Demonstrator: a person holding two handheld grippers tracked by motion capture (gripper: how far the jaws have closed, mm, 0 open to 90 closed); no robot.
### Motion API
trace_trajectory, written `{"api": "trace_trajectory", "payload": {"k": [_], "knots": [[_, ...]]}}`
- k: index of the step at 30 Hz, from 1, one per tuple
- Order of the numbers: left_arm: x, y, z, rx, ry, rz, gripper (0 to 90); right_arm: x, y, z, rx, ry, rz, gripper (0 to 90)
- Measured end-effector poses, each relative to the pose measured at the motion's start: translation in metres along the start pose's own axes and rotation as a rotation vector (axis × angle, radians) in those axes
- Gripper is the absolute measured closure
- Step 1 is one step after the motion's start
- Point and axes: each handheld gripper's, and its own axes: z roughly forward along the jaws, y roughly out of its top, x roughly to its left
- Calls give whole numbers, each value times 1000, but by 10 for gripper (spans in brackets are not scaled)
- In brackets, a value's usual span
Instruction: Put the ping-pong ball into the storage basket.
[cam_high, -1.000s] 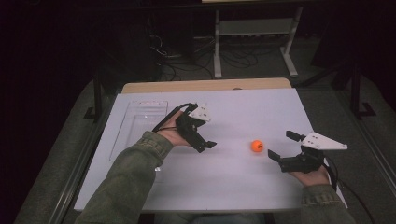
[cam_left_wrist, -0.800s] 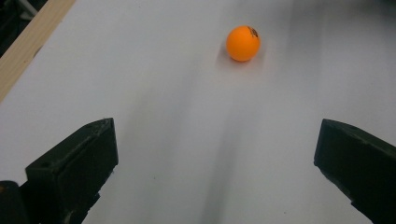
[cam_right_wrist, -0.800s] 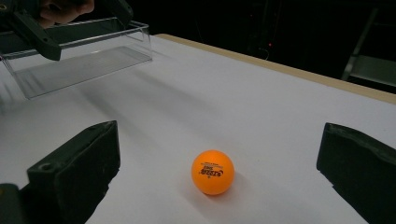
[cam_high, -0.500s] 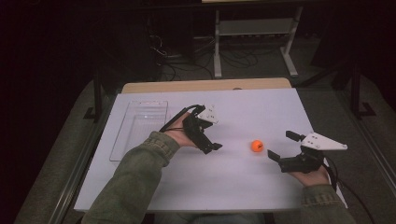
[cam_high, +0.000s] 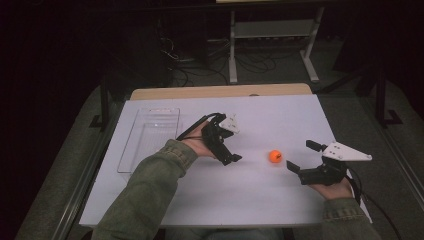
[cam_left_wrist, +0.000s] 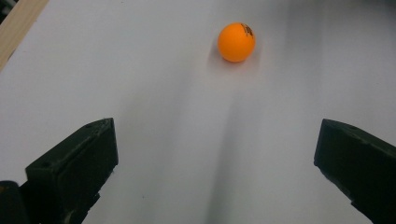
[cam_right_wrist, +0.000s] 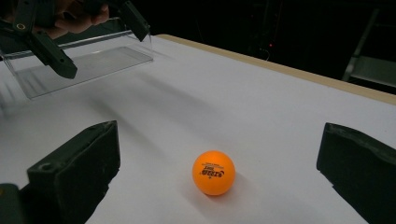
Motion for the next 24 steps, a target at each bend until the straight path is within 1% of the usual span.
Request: {"api": "trace_trajectory", "payload": {"k": [8,15,18,24], "knots": [[3,12,5,-3,-7,10,0,0,0,-1,-2,-2,2,0],[3,20,16,27,-22,37,0,0,0,0,-2,1,1,0],[4,23,19,27,-27,36,0,0,0,-1,-3,1,2,0],[4,31,27,34,-41,47,0,-1,0,1,0,-2,3,0]]}}
